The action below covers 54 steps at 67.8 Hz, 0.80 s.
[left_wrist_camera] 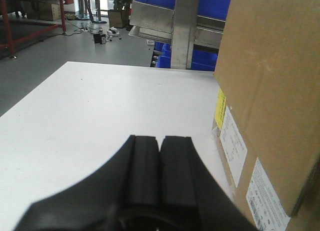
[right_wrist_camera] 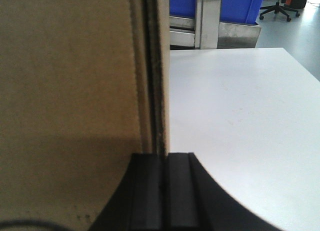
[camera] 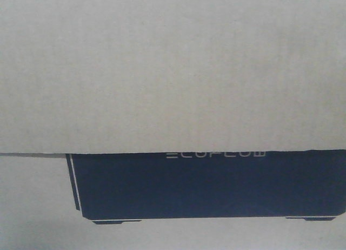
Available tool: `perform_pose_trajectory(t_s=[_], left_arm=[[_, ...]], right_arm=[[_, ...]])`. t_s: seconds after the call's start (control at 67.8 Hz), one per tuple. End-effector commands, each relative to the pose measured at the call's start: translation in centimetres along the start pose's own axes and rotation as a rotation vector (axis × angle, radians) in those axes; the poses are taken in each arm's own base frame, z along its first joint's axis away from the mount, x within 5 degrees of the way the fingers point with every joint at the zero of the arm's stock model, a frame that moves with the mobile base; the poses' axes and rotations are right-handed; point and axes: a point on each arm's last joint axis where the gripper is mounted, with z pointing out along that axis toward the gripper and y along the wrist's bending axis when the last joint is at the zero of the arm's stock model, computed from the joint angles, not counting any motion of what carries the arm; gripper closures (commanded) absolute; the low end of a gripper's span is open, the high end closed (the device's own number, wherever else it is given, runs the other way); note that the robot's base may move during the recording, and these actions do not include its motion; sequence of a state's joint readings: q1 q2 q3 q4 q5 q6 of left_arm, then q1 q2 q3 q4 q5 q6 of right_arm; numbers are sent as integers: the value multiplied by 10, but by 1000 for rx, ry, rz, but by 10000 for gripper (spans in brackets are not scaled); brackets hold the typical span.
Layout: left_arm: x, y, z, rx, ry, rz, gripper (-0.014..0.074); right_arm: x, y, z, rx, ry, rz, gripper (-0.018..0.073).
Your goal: Grab box from left shelf to table start
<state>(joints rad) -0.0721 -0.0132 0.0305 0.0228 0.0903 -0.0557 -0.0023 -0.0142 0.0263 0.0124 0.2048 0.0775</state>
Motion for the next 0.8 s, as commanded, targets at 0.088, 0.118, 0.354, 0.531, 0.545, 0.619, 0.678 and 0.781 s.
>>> perform_pose_trajectory(t_s=[0.088, 0.118, 0.354, 0.531, 0.545, 0.619, 0.678, 0.781], left_arm=[[-10, 0, -1, 4, -105, -6, 696], [-10, 0, -1, 4, -105, -6, 696], [-10, 0, -1, 4, -105, -6, 696], [-10, 0, -1, 4, -105, -6, 696], [-10, 0, -1, 4, -105, -6, 696], [-10, 0, -1, 4, -105, -6, 696], [-10, 0, -1, 4, -105, -6, 696], [-10, 0, -1, 4, -105, -6, 696]], right_arm=[[-7, 0, 0, -1, -97, 7, 503], [-7, 0, 0, -1, -97, 7, 503], [-6, 0, 0, -1, -96, 7, 503], [-6, 0, 0, -1, -96, 7, 503], [-6, 0, 0, -1, -96, 7, 503], [-6, 0, 0, -1, -96, 7, 503], [-6, 0, 0, -1, -96, 7, 503], [-6, 0, 0, -1, -96, 7, 503]])
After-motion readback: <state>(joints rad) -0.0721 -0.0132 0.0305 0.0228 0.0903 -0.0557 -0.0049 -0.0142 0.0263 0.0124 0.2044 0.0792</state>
